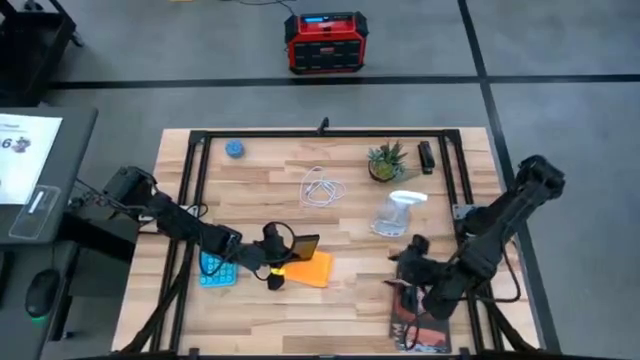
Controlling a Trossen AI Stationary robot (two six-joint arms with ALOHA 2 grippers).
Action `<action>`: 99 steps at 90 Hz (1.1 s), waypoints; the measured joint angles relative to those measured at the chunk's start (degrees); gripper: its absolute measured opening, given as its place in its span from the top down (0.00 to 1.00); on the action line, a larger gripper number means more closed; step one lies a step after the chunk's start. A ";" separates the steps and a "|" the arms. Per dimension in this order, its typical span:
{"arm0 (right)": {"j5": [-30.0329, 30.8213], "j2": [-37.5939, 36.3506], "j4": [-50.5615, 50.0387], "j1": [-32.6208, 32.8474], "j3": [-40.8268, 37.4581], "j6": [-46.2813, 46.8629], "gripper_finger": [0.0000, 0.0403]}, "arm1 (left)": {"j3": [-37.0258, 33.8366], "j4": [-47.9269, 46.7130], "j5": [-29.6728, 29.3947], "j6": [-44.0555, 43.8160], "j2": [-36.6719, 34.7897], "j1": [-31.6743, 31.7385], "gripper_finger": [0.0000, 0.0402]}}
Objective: Apply microfiber cloth
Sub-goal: Wipe the black cellphone using microfiber cloth
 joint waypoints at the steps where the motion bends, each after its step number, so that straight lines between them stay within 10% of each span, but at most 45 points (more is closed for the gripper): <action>1: 0.17 0.26 1.08 -0.25 0.00 -1.01 0.30 | 0.09 0.00 0.22 0.40 0.00 -0.01 0.96; 51: -4.63 23.67 23.28 -16.60 0.00 -15.84 0.30 | -0.76 1.05 3.75 -1.14 8.11 -0.48 0.96; 99: -9.86 25.29 29.56 -18.23 0.00 -22.56 0.30 | -0.22 -2.53 3.54 0.56 2.70 0.83 0.96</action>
